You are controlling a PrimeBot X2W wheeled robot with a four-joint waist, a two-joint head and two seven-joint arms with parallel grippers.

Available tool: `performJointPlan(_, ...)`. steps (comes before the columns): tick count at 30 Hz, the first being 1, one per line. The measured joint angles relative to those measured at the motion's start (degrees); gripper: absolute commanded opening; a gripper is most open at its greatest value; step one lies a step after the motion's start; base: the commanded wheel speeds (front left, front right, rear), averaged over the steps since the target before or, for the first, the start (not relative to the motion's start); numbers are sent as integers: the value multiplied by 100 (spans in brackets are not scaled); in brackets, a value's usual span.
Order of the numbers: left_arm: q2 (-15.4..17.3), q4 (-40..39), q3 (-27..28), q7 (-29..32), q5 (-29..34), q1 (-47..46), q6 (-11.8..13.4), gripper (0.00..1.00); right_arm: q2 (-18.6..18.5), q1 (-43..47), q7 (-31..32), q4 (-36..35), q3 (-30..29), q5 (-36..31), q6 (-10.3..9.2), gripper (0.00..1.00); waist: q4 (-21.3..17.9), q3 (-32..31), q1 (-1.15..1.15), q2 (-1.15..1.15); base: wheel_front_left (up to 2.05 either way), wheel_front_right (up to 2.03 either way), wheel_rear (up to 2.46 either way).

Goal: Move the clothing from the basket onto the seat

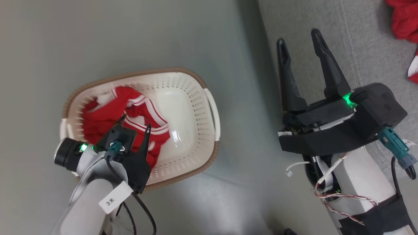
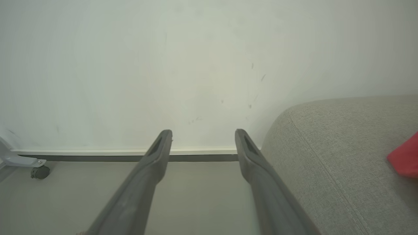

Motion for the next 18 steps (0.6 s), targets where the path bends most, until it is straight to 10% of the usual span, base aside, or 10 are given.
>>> performJointPlan(18, 493, 1400, -81, 179, 318, -502, -48, 100, 272, -241, -259, 49, 203, 8, 0, 100, -770, 941, -1, 0, 0, 0, 0)
